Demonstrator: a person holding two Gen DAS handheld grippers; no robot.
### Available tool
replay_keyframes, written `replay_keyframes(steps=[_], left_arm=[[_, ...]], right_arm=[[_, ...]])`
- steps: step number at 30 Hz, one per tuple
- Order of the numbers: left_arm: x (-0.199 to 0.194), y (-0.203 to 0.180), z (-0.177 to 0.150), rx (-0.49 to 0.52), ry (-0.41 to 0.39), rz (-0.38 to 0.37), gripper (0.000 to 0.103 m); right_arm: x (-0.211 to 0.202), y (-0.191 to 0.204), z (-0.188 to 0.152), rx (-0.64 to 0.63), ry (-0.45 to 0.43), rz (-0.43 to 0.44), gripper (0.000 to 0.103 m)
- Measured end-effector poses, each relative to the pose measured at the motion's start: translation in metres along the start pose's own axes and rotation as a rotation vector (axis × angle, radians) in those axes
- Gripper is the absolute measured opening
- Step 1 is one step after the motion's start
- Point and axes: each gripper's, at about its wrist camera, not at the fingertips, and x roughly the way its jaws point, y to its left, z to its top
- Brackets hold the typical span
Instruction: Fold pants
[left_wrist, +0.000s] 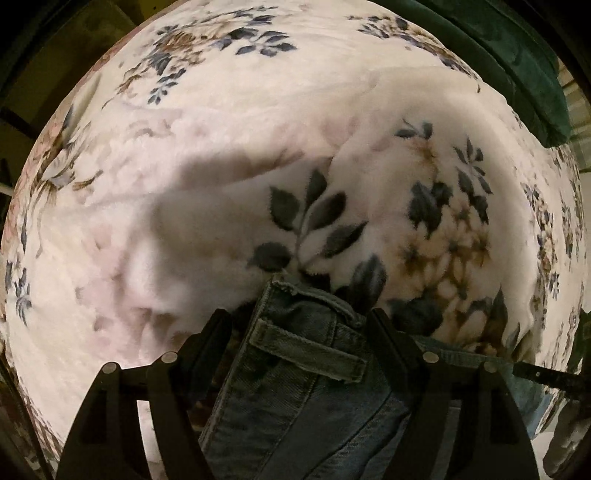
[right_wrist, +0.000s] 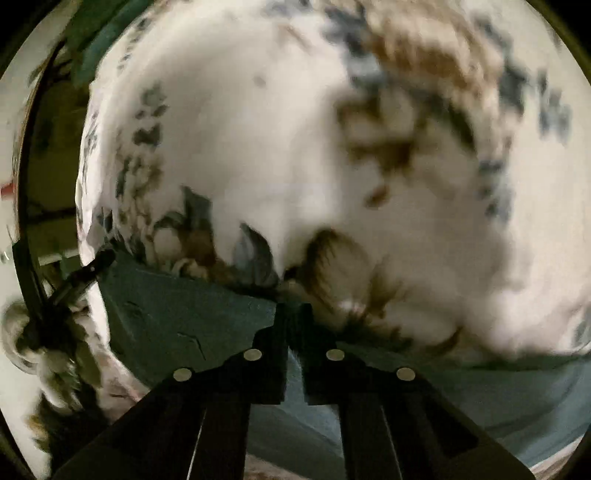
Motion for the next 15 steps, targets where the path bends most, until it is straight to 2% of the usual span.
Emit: replay_keyframes(steps=[3, 5, 6, 7, 9, 11, 12, 13, 14, 15], left_arm=[[-0.003, 0.01, -0.005, -0.008, 0.0, -0.002, 0.076], [-0.007, 0.011, -0.011, 0.001, -0.009, 0.009, 0.076], [-0.011, 0.01, -0.012, 0.006, -0.019, 0.019, 0.076], [-0.017, 0.009, -0.016, 0.011, -0.033, 0.029, 0.075], [-0.027, 0.002, -0.021, 0.02, -0.056, 0.052, 0.075], [-0.031, -0.002, -0.028, 0.031, -0.072, 0.068, 0.075], [-0.031, -0.004, -0.031, 0.037, -0.076, 0.08, 0.075], [-0.029, -0.009, -0.031, 0.044, -0.083, 0.093, 0.075], [-0.028, -0.009, -0.034, 0.05, -0.088, 0.11, 0.076], [-0.027, -0.009, -0.035, 0.05, -0.089, 0.115, 0.076]], right_arm=[[-0.014, -0.018, 0.009, 0.085, 0.007, 0.089, 0.012], [-0.034, -0.029, 0.014, 0.098, -0.021, 0.126, 0.03], [-0.041, -0.028, 0.014, 0.073, -0.037, 0.108, 0.048], [-0.045, -0.024, 0.019, 0.046, -0.04, 0.074, 0.061], [-0.043, -0.019, 0.017, 0.012, 0.009, 0.02, 0.064], [-0.025, -0.008, 0.007, -0.081, 0.119, 0.0, 0.064], [-0.02, -0.004, 0.0, -0.143, 0.14, -0.052, 0.06], [-0.014, 0.001, -0.005, -0.182, 0.143, -0.107, 0.022], [-0.01, 0.002, -0.008, -0.204, 0.126, -0.185, 0.012], [-0.013, -0.01, -0.006, -0.146, 0.072, -0.22, 0.008]])
